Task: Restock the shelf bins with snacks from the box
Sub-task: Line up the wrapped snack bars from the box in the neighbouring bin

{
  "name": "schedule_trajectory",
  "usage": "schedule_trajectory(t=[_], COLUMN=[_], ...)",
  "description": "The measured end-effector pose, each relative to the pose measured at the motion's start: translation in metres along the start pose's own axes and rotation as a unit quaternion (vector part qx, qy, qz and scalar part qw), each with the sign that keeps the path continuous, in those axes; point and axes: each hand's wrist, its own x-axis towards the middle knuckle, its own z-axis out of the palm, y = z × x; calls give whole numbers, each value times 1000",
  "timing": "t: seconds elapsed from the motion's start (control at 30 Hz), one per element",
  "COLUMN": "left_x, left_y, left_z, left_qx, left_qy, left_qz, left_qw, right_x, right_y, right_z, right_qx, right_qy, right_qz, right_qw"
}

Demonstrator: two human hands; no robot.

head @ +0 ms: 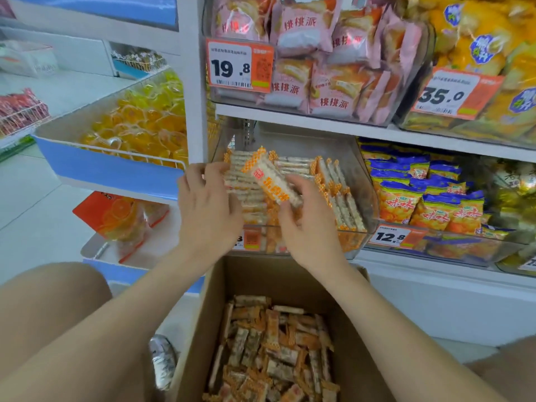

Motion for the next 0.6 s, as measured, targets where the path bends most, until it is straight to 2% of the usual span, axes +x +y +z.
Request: schedule_trajectory(t=[0.1,0.2,0.37,0.47,0.6], left_x=[11,25,34,30,32], left_y=[-9,-20,-27,-28,-27], left_z=[16,22,25,29,31], left_qx=[76,108,207,231,234], left_qy=[-68,-89,-106,-112,-115], left_qz=[-35,-13,18,16,8], left_qw=[994,990,972,967,965], right_x=[49,96,157,180,193], right_y=[13,22,30,37,39], right_z=[18,43,77,90,97], right_qx=[-137,-233,-275,-294,-316], right_qy=[3,-33,-82,-112,-95], right_qz=[-35,-26,-1,-11,-21], right_qw=[990,972,958,949,944])
